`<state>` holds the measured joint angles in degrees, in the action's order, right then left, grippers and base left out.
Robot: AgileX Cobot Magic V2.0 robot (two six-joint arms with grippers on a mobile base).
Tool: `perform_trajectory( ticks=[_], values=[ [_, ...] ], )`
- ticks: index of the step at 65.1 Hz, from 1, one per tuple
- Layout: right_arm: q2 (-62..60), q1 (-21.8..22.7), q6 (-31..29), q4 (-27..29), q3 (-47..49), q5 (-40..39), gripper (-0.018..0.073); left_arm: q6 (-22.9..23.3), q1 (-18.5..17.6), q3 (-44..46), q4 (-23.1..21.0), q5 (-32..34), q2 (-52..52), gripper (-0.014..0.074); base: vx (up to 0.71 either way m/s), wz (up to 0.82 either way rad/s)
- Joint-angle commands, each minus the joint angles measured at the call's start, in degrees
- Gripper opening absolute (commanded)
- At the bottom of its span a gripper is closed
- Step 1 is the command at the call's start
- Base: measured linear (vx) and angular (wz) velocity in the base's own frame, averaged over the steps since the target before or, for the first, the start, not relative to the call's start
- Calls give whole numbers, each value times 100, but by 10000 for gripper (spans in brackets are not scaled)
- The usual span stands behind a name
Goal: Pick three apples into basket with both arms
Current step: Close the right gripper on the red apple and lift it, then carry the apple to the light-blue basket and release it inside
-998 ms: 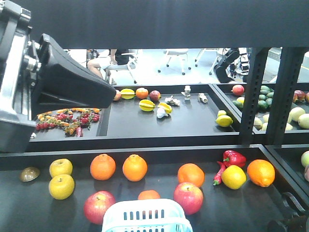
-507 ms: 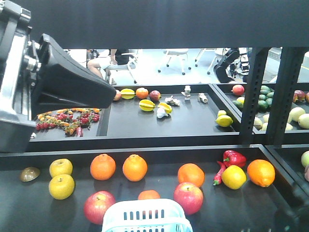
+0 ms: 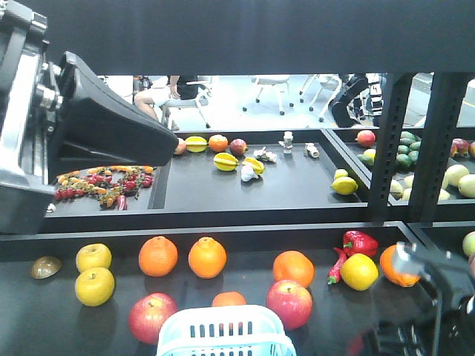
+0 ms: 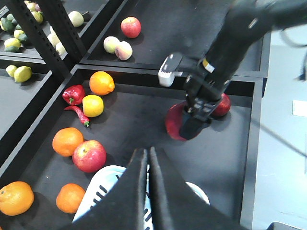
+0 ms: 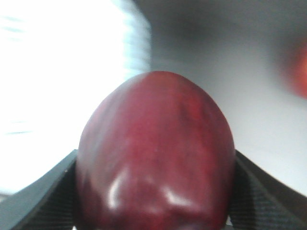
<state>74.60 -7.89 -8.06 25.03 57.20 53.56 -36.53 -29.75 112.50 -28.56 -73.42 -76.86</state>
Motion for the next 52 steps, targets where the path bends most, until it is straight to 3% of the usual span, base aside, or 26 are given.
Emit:
perform_trajectory(
  ticks=[1, 18, 32, 40, 52],
  values=[
    [-324, -5, -586, 1003, 204, 269, 300, 59, -26, 137, -205, 196, 113, -8, 0, 0],
    [-190, -5, -1410, 2173, 197, 475, 290, 59, -26, 137, -205, 196, 113, -8, 0, 0],
    [294, -21, -1836, 2636, 197, 473, 290, 59, -26, 137, -205, 196, 113, -8, 0, 0],
    [531, -360, -1868, 2545, 197, 202, 291, 59, -26, 137, -205, 196, 113, -8, 0, 0],
    [916, -1289, -2062, 2197, 197, -602, 317, 59, -26, 137, -205, 196, 113, -8, 0, 0]
  ],
)
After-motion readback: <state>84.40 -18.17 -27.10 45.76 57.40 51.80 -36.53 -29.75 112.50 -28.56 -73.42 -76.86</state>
